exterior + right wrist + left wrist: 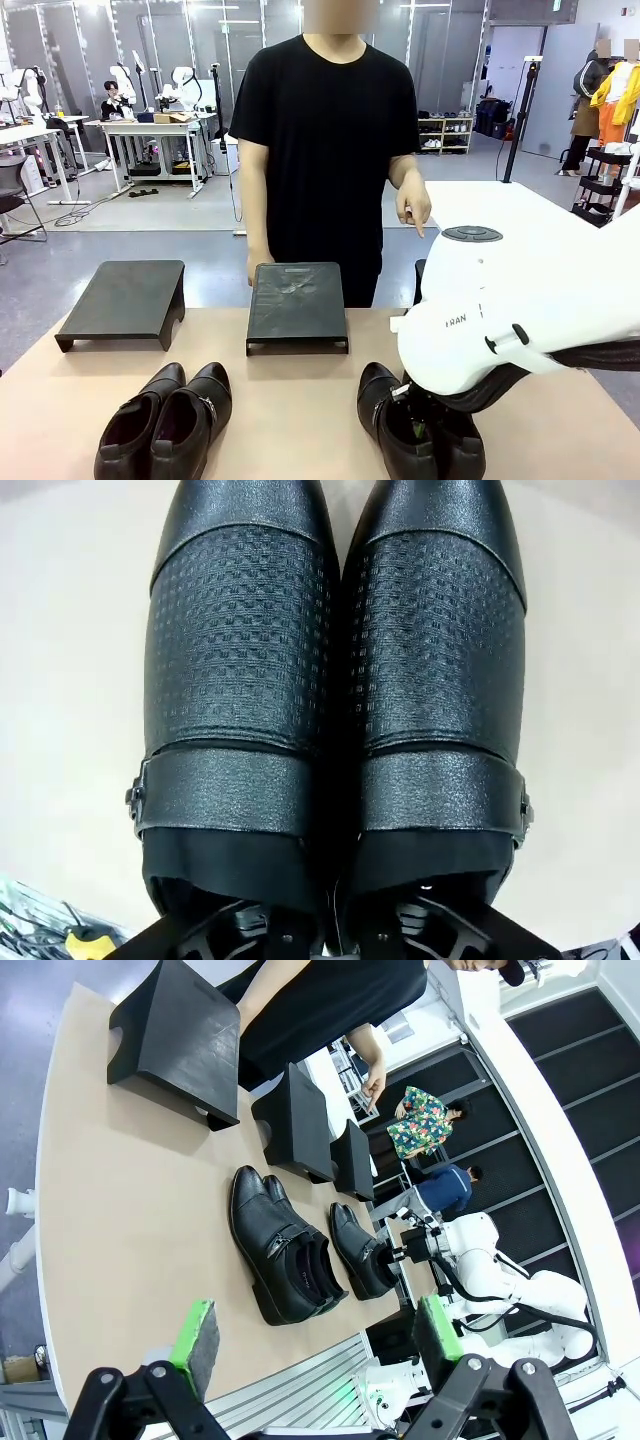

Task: Place the shoes on the stand as instructed by the person.
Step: Pick up one pair of Shoes and place it on the Shoes Stand indicated by the person.

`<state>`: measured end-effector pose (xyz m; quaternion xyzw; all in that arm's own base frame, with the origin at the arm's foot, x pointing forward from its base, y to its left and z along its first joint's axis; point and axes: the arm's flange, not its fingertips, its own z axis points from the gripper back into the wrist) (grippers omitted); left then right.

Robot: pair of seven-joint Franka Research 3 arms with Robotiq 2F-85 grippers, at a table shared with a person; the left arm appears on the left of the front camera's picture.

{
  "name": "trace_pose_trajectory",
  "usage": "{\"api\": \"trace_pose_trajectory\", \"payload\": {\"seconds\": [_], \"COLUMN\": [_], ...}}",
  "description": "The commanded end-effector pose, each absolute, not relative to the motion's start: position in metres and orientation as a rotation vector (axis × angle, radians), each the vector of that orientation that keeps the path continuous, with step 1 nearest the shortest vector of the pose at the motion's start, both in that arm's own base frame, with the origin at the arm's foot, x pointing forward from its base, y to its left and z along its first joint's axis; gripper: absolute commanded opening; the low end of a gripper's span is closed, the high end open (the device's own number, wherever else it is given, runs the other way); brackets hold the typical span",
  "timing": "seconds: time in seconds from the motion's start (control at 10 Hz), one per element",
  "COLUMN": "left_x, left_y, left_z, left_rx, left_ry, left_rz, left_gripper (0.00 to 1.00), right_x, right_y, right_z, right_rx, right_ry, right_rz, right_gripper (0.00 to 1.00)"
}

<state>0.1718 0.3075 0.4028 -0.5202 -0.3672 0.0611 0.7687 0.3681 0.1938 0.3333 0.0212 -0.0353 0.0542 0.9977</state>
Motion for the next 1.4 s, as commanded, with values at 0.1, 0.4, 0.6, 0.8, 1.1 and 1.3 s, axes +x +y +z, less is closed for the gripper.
{"api": "trace_pose_trajectory", "payload": {"seconds": [0.1, 0.4, 0.6, 0.8, 1.1, 1.3], "left_x": [0.173, 0.173, 0.173, 0.173, 0.173, 0.173], "left_y": [0.312, 0.312, 0.312, 0.312, 0.312, 0.312], "left_z": [0.404, 0.404, 0.404, 0.404, 0.404, 0.404], "left_rx": [-1.137, -1.137, -1.137, -1.137, -1.137, -1.137], "left_ry": [-0.823, -0.823, -0.823, -0.823, -0.823, -0.823], "left_rz": [0.117, 0.117, 0.117, 0.117, 0.117, 0.117], "left_gripper": [1.00, 1.00, 1.00, 1.00, 1.00, 1.00], "right_x": [0.305, 0.316, 0.321, 0.325, 0.358, 0.358], "right_y": [0.168, 0.158, 0.147, 0.138, 0.162, 0.162], "right_z": [0.333, 0.366, 0.396, 0.406, 0.422, 0.422], "right_rx": [0.062, 0.060, 0.048, 0.070, 0.059, 0.059], "right_ry": [-0.117, -0.161, -0.213, -0.221, -0.200, -0.200], "right_rz": [0.077, 0.112, 0.148, 0.142, 0.130, 0.130], "right_gripper": [0.00, 0.01, 0.01, 0.01, 0.01, 0.01]}}
